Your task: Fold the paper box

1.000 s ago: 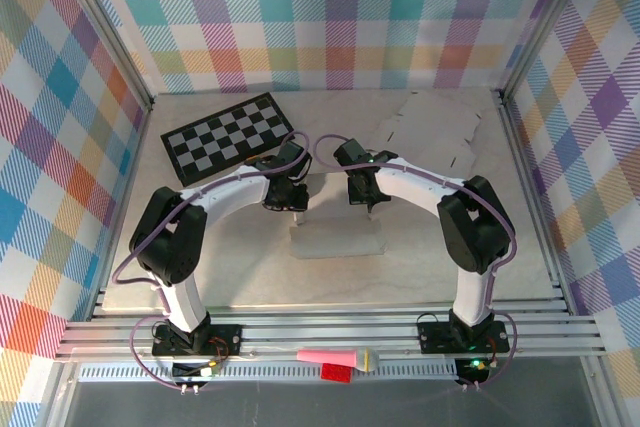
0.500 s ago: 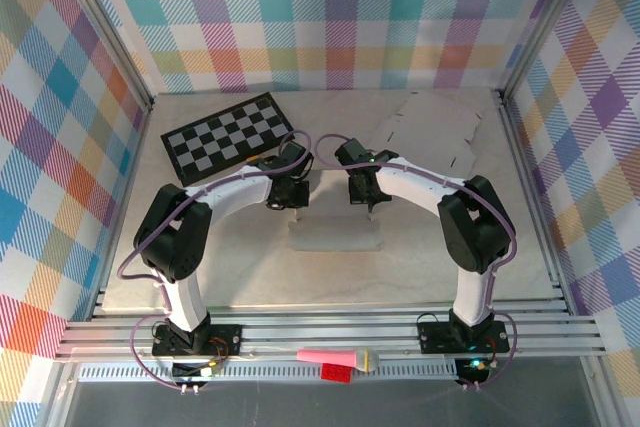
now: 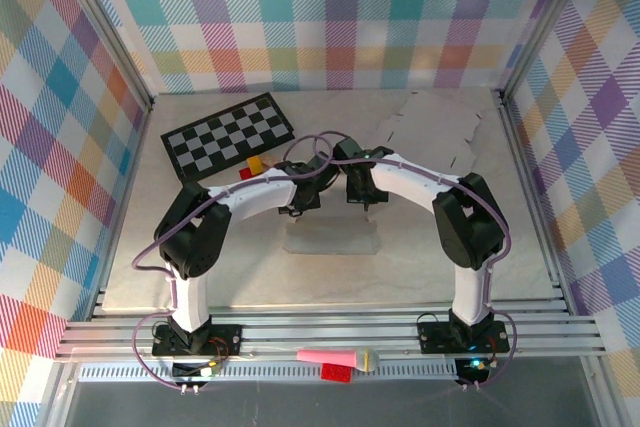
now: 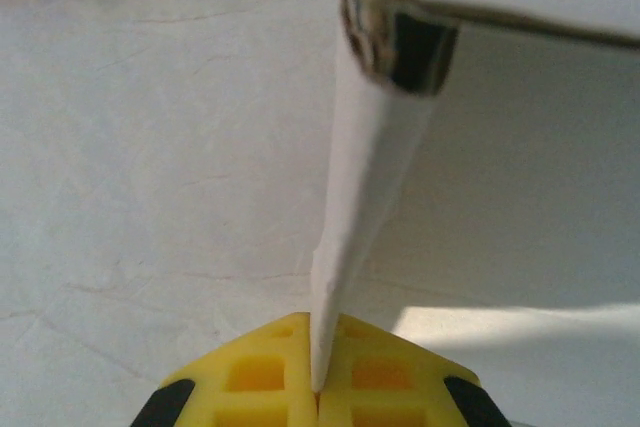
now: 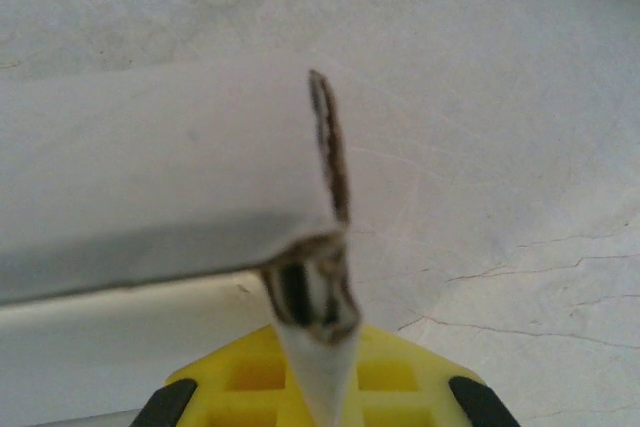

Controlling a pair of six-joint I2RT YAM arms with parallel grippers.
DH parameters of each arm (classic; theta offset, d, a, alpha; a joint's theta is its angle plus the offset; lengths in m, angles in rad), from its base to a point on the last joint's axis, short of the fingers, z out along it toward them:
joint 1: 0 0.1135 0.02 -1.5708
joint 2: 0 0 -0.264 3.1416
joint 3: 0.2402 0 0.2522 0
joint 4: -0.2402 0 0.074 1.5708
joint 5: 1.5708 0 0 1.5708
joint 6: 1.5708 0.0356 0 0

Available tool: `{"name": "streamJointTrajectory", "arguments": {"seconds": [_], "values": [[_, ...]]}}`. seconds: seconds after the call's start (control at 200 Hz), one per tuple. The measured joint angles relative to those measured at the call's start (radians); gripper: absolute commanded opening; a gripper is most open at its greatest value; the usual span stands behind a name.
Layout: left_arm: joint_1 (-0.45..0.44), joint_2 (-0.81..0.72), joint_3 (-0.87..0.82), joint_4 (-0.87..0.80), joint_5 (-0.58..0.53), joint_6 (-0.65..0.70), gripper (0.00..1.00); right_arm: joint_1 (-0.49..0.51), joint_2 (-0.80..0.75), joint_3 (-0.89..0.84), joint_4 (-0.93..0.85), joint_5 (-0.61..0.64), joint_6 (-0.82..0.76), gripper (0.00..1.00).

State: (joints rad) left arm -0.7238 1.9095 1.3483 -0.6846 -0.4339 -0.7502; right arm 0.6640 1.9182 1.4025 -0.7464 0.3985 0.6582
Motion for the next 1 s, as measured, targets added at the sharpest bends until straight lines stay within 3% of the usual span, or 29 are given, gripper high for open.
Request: {"name": "streamJointTrajectory", "arguments": {"seconds": [0.175, 0.325, 0.415, 0.785, 1.0], "values": [[-0.003, 0.0, -0.005, 0.007, -0.008, -0.014, 0.0, 0.004, 0.0, 0.0, -0.003, -0.009, 0.008, 0.0], [0.007, -0.028, -0.05, 0.053, 0.01, 0.035, 0.33, 0.004, 0.0, 0.0, -0.006, -0.011, 0.007, 0.0], [0.028, -0.045, -0.084, 0.088, 0.04, 0.081, 0.43, 0.004, 0.0, 0.0, -0.009, -0.012, 0.007, 0.0], [0.103, -0.058, -0.091, 0.148, 0.164, 0.2, 0.4, 0.004, 0.0, 0.0, -0.011, -0.019, 0.007, 0.0], [0.119, -0.061, -0.091, 0.211, 0.225, 0.261, 0.33, 0.004, 0.0, 0.0, -0.01, -0.019, 0.007, 0.0]]}}
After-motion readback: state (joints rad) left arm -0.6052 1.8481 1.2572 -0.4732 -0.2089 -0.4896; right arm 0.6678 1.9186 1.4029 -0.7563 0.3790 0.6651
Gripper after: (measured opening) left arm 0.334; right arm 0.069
